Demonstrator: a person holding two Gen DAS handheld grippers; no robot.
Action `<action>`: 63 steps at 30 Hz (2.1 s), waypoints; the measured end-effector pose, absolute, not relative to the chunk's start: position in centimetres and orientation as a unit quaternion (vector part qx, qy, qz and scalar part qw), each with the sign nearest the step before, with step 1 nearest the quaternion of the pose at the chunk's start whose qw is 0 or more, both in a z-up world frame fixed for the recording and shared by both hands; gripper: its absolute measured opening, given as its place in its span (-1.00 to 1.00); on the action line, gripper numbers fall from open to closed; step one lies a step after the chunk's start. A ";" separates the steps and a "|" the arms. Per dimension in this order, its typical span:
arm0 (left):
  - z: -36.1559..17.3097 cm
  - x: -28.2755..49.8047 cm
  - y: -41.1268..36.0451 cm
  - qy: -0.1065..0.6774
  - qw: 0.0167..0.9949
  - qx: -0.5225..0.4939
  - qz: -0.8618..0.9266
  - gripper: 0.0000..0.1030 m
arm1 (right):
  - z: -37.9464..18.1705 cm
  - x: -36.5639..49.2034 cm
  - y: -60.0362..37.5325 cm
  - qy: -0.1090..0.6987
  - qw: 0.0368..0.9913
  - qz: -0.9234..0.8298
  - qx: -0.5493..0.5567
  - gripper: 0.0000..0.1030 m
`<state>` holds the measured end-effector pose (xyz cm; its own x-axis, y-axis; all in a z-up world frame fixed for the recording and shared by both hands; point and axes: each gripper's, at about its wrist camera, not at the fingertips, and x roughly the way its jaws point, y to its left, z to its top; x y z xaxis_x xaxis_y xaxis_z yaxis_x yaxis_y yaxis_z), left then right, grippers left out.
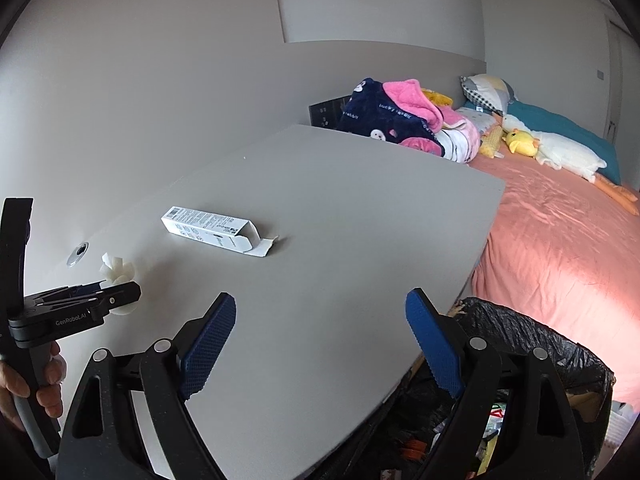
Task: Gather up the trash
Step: 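Hold the foam in the left tool while the right tool approaches the white carton, then grasp the white carton box by its end with the right tool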
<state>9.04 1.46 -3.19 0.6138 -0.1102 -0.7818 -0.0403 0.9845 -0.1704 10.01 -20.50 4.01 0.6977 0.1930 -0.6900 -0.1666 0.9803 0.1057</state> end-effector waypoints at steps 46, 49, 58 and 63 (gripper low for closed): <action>-3.0 10.5 9.2 0.435 0.889 -0.135 0.041 0.06 | -1.1 22.7 -6.7 0.461 0.859 0.201 -0.097 0.17; -2.9 10.5 8.9 0.435 0.890 -0.132 0.036 0.06 | -0.9 22.5 -7.1 0.465 0.857 0.203 -0.090 -0.15; -1.6 9.8 7.6 0.424 0.898 -0.122 0.016 0.06 | -0.4 20.4 -8.2 0.462 0.861 0.200 -0.075 -0.40; -0.5 9.5 6.4 0.413 0.903 -0.115 0.001 0.06 | 0.9 18.9 -9.4 0.453 0.869 0.190 -0.061 -0.44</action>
<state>9.51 6.42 -0.52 0.6589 -0.0939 -0.7464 -0.0959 0.9736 -0.2071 18.85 -9.35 0.95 0.5175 0.2757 -0.8100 -0.3863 0.9200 0.0664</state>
